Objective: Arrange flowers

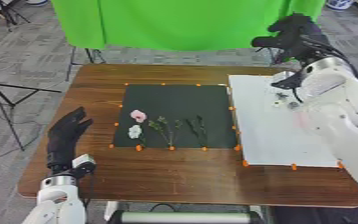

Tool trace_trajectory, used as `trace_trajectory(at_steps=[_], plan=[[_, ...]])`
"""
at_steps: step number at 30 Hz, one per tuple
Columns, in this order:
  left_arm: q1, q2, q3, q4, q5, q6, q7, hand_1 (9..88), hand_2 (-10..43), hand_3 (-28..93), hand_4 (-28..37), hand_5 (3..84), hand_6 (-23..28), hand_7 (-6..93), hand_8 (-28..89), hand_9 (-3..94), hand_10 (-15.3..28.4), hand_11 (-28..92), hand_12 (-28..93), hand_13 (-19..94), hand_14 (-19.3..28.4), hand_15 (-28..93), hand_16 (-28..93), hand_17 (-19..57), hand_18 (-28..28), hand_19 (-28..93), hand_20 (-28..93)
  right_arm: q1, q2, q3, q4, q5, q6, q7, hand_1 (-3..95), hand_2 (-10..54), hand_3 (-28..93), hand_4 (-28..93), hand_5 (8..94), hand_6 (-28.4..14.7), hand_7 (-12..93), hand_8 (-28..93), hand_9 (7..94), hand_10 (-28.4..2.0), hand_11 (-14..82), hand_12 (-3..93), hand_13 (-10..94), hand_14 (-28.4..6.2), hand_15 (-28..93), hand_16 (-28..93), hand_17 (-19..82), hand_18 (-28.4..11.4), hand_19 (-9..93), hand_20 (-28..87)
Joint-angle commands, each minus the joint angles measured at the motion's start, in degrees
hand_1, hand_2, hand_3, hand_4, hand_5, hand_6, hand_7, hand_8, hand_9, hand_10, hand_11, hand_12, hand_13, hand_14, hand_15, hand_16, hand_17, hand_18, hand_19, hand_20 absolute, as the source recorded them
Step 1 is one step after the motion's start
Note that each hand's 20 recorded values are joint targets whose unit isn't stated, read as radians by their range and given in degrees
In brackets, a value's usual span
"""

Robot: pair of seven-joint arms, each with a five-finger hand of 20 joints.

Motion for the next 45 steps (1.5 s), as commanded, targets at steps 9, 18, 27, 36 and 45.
trace_trajectory(at_steps=[9,18,27,36,45], plan=[[1.24,-0.89,-0.65,-0.63,-0.33,1.13,0.62,29.8,-0.1,73,-16.3,49.5,1.2,20.1,-9,40.3,11.9,21,12,39,16.1,30,1,9.1,14.5,20,23,-18.56,4.46,9.73,5.79,-3.10,-8.40,6.66,26.2,-9.5,62,-25,55.7,-2.8,11,-5,62.1,-16.8,16.2,23.1,83,-7.1,59,28,54,-17.4,93,45],[1.32,-1.33,-0.33,-0.68,0.02,0.95,0.27,29.9,-0.1,73,-16.6,49.6,1.3,20.0,-9,40.4,12.0,21,12,39,16.1,31,1,9.0,14.5,20,23,-20.95,3.99,9.32,7.05,-5.61,-7.55,9.37,28.9,-9.5,62,-24,57.7,-2.3,12,-6,65.6,-16.9,19.5,23.8,85,-6.5,61,27,56,-17.4,93,47],[1.99,-1.54,-0.80,-0.95,-0.05,0.72,-0.15,29.9,-0.1,73,-16.7,49.7,1.2,20.1,-9,40.5,12.0,21,12,39,16.2,31,1,9.0,14.4,20,22,-25.05,3.47,10.61,7.36,-5.01,-8.49,9.30,32.7,-9.5,64,-21,61.2,-1.4,14,-6,68.9,-16.3,21.9,24.1,86,-6.1,61,27,57,-17.2,93,48],[1.71,-1.60,-0.80,-0.81,0.22,0.17,-0.42,29.8,0.1,73,-16.8,49.7,1.1,20.3,-9,40.7,12.0,21,12,39,16.3,30,1,8.8,14.5,20,22,-26.04,2.92,7.03,7.99,-5.57,-2.04,8.81,41.9,-9.5,66,-20,64.5,-0.4,16,-7,74.5,-13.4,24.0,23.4,88,-4.4,60,27,59,-15.8,93,48],[1.65,-1.44,-0.92,-0.74,0.18,0.02,-0.72,29.7,0.2,73,-16.8,49.8,1.1,20.2,-9,40.9,12.0,21,12,39,16.4,30,1,8.7,14.6,21,22,-26.26,4.15,6.16,8.10,-6.43,9.04,7.68,61.0,-9.5,60,-21,79.1,-1.7,19,11,90.2,-9.8,14.9,37.4,93,-2.1,59,29,65,-13.8,93,48]])
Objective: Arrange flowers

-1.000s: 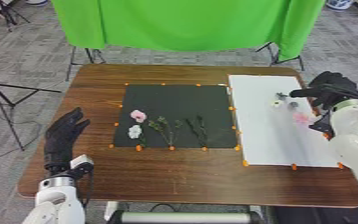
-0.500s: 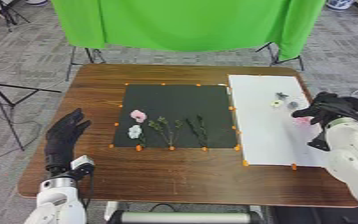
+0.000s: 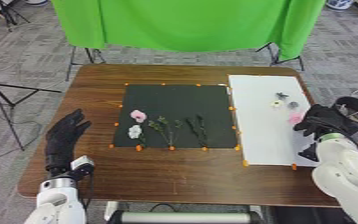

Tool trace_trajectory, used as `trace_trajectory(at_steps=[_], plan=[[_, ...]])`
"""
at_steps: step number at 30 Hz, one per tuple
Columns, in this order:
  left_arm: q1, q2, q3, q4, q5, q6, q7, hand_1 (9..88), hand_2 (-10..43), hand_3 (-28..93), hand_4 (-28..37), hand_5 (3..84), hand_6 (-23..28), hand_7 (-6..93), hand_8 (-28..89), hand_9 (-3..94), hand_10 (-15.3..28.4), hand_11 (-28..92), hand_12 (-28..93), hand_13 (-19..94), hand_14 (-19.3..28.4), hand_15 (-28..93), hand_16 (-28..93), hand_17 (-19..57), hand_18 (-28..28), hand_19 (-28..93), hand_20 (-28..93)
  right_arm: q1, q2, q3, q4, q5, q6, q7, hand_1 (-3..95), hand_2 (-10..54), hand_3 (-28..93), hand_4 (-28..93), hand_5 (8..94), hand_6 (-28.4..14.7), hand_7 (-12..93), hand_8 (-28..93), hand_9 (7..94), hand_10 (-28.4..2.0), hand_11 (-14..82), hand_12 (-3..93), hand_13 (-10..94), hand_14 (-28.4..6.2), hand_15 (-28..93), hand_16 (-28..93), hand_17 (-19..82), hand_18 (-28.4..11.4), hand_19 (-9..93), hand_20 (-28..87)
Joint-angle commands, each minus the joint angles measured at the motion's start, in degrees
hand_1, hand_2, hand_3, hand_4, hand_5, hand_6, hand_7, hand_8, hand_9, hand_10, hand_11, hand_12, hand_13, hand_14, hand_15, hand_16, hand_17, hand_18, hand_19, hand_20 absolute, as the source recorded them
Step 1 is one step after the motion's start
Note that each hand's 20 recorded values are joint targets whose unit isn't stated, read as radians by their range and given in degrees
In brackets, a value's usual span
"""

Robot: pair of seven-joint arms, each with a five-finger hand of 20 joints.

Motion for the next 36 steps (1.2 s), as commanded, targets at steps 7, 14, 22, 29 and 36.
trace_trajectory(at_steps=[7,14,22,29,36], plan=[[0.90,-0.05,-0.31,-0.35,-0.26,-0.08,-0.43,29.7,0.2,73,-16.9,49.8,1.3,20.0,-9,41.0,11.9,21,13,39,16.3,30,1,8.7,14.6,21,22,0.04,1.66,4.58,-5.78,-1.44,9.64,-1.85,63.4,-9.5,59,-21,81.4,-2.9,19,11,91.9,-9.4,15.0,38.0,94,-1.3,60,28,67,-13.2,93,47],[0.48,0.08,-0.05,-0.20,-0.21,-0.12,-0.63,29.7,0.2,73,-16.9,49.9,1.4,19.9,-9,41.0,11.9,21,13,39,16.3,30,1,8.6,14.6,21,22,3.68,2.73,2.93,-6.63,-0.66,6.37,-2.09,60.6,-9.5,61,-18,81.0,-2.7,19,13,91.2,-9.9,14.9,38.5,94,-1.2,60,28,67,-12.5,93,48],[0.53,-0.07,-0.25,-0.29,-0.22,-0.06,-0.55,29.7,0.3,73,-17.0,49.9,1.4,19.8,-9,41.0,12.0,21,13,39,16.4,30,1,8.6,14.6,21,22,4.23,1.59,2.91,-4.81,-0.47,-9.30,1.39,29.6,-9.5,63,-14,65.8,-2.9,13,-7,74.6,-15.9,17.8,20.5,90,-4.2,58,31,61,-15.1,93,50],[0.65,-0.26,-0.19,-0.32,-0.14,0.12,-0.69,29.8,0.4,73,-17.1,49.9,1.3,19.9,-9,41.1,11.9,21,13,39,16.3,30,1,8.6,14.6,21,22,3.58,0.65,3.94,-3.07,1.50,-18.67,2.69,20.7,-9.5,58,-11,58.7,-5.2,6,-5,68.7,-19.1,11.8,18.9,88,-5.3,57,30,59,-16.1,93,50],[0.78,-0.46,-0.18,-0.34,-0.26,0.10,-0.72,29.7,0.5,73,-17.0,49.9,1.4,20.1,-9,41.2,12.0,21,13,39,16.3,30,1,8.6,14.6,21,22,3.35,-0.31,0.69,-0.70,1.56,-16.41,2.58,24.5,-9.5,57,-11,58.7,-5.1,6,-5,70.3,-18.1,12.4,19.0,89,-4.9,57,29,60,-15.6,93,49]])
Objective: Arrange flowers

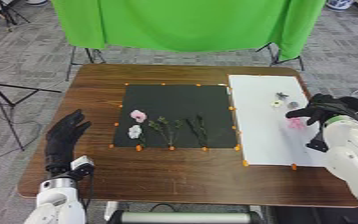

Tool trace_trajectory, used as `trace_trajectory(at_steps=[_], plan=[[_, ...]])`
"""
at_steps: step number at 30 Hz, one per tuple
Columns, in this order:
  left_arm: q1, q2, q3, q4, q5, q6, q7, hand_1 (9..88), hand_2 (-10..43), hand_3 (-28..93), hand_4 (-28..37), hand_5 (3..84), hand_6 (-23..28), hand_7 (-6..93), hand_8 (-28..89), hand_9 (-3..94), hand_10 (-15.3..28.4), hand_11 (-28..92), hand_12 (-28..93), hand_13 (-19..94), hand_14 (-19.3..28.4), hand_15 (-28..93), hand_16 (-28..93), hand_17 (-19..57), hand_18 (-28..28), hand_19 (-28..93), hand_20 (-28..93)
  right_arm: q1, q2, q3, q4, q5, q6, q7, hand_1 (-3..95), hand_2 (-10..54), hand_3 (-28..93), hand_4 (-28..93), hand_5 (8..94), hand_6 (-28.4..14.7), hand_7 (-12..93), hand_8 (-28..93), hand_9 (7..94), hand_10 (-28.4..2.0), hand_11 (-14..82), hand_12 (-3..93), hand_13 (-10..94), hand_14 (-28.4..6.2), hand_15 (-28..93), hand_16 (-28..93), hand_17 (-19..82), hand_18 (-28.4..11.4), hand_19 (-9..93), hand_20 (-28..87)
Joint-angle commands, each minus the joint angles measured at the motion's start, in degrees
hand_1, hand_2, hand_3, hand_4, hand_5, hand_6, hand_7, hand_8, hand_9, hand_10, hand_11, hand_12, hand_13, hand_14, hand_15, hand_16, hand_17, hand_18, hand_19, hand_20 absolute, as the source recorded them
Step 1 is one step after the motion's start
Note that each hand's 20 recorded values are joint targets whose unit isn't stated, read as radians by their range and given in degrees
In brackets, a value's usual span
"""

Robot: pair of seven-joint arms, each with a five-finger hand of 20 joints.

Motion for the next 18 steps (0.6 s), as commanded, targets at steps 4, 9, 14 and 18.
trace_trajectory(at_steps=[4,9,14,18], plan=[[0.44,-0.60,-0.01,-0.17,-0.13,-0.06,-0.52,29.8,0.5,73,-17.1,49.9,1.3,20.1,-9,41.4,12.1,21,13,39,16.4,30,1,8.5,14.6,21,22,-0.94,-1.37,-5.72,3.52,-0.35,4.74,-0.54,29.6,-9.5,60,-12,59.8,-4.3,8,-5,72.4,-17.1,13.9,18.8,91,-4.0,57,29,62,-14.9,93,49],[0.31,-0.59,0.17,-0.12,-0.21,0.05,-0.44,29.8,0.6,73,-17.1,50.0,1.2,20.3,-9,41.5,12.1,21,13,39,16.3,30,1,8.4,14.7,21,22,-0.41,-1.50,-8.97,5.32,-1.51,13.03,-2.25,41.3,-9.5,64,-16,64.9,-3.5,12,-6,78.3,-15.5,17.0,18.3,93,-2.6,57,29,65,-13.3,93,49],[0.58,-0.59,0.02,-0.31,-0.34,0.38,-0.48,29.8,0.6,73,-17.2,50.1,1.2,20.2,-9,41.7,12.1,21,13,39,16.3,30,1,8.4,14.8,21,22,-0.10,-0.55,-9.04,4.62,-3.01,18.77,-2.99,57.9,-9.5,58,-17,78.0,-3.4,15,11,88.5,-11.9,16.6,26.9,94,-1.7,62,26,68,-12.7,93,50],[1.25,-0.42,-0.23,-0.63,-0.71,0.74,-0.15,29.9,0.7,73,-17.3,50.1,1.2,20.2,-9,41.8,12.1,21,13,39,16.3,30,1,8.4,14.8,21,22,0.27,0.70,-6.02,1.10,-2.84,19.56,-3.47,60.0,-9.2,58,-18,81.2,-2.9,16,11,90.5,-10.7,16.9,27.6,94,-1.6,63,25,69,-12.8,93,50]])
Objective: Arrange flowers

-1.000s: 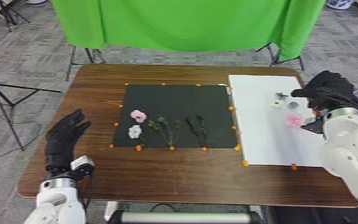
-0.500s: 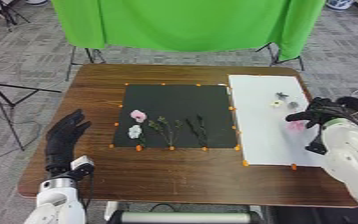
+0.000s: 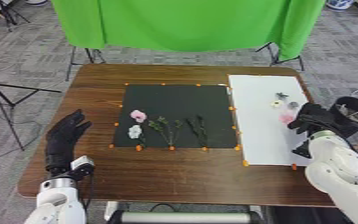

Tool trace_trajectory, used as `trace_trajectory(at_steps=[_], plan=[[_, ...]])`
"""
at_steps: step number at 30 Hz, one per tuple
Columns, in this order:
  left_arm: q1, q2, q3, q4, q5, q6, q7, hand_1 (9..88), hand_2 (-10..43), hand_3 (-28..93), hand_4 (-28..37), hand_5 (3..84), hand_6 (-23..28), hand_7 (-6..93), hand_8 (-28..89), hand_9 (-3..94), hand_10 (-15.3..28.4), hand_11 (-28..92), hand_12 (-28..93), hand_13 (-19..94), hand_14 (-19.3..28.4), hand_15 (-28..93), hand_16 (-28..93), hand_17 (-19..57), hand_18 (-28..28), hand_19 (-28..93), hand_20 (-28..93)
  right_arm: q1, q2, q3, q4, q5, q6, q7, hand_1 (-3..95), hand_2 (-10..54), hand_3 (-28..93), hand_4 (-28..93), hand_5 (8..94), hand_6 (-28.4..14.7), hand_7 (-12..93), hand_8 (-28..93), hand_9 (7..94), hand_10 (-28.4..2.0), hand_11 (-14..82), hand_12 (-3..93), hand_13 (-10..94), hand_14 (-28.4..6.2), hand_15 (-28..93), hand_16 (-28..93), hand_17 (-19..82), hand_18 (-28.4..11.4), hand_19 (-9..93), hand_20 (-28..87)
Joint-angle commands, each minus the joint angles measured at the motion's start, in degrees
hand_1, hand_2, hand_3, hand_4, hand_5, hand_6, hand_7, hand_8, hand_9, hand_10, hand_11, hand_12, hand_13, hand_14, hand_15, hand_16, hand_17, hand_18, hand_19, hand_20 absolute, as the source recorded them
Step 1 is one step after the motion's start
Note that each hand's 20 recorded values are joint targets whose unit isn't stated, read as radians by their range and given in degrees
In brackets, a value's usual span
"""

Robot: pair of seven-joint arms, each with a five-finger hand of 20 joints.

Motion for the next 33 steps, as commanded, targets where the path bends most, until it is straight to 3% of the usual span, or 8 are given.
trace_trajectory(at_steps=[1,6,11,18,23,33], plan=[[1.24,-0.36,-0.29,-0.65,-0.51,0.83,-0.28,29.9,0.7,73,-17.3,50.1,1.2,20.2,-9,41.8,12.1,21,13,39,16.3,30,1,8.4,14.8,21,22,-0.16,1.65,4.19,-5.21,-1.06,0.47,-1.21,60.0,-9.2,59,-18,81.4,-3.0,16,11,90.6,-10.6,16.9,27.7,94,-1.6,63,25,69,-12.8,93,50],[1.26,-0.23,-0.32,-0.73,-0.68,0.95,-0.24,29.8,0.7,73,-17.2,50.2,1.2,20.1,-9,42.0,12.2,21,13,39,16.3,30,1,8.3,14.9,21,22,4.30,3.49,5.24,-10.35,6.77,0.93,-2.89,60.1,-9.3,59,-18,82.0,-2.9,16,11,91.1,-10.5,16.9,28.0,94,-1.5,63,25,69,-12.5,93,51],[1.60,0.04,-0.53,-0.91,-0.92,1.13,0.05,29.8,0.5,73,-17.2,50.3,1.3,20.0,-9,42.4,12.5,22,13,39,16.4,31,1,8.2,14.9,21,22,14.37,3.82,1.09,-12.67,19.99,-4.07,-5.07,60.1,-9.4,60,-17,82.7,-3.3,16,11,91.7,-10.6,16.6,28.2,94,-1.6,63,25,69,-12.3,93,51],[2.01,0.47,-0.88,-1.27,-0.94,1.43,-0.11,29.8,0.3,74,-17.3,50.4,1.3,19.7,-9,42.7,12.4,22,13,39,16.5,31,1,8.2,14.8,21,22,39.65,0.17,-19.33,-5.86,54.27,-12.65,-3.54,60.0,-9.5,60,-16,83.3,-3.6,15,12,92.3,-11.3,17.7,28.5,94,-1.5,63,24,70,-11.9,93,50],[1.30,0.53,-0.27,-1.02,-0.55,1.17,-0.67,29.8,0.0,74,-17.2,50.5,1.3,19.9,-9,42.8,12.4,22,13,38,16.5,30,1,8.1,14.8,21,22,47.03,-5.32,-28.42,-5.12,58.90,-13.88,-3.98,60.2,-9.5,59,-16,83.8,-3.8,15,13,92.5,-12.0,19.3,27.5,94,-1.4,63,24,70,-11.5,93,50],[0.43,0.76,0.12,-0.68,-0.15,0.36,-1.35,29.9,-1.7,76,-17.3,51.5,0.7,20.6,-9,43.1,11.8,23,13,38,16.1,30,0,8.2,14.5,20,21,50.64,-16.91,-38.46,-3.09,58.61,-18.48,-3.71,59.6,-9.5,59,-16,84.0,-3.8,15,14,92.4,-11.1,21.0,27.5,94,-0.7,63,24,71,-11.0,93,48]])
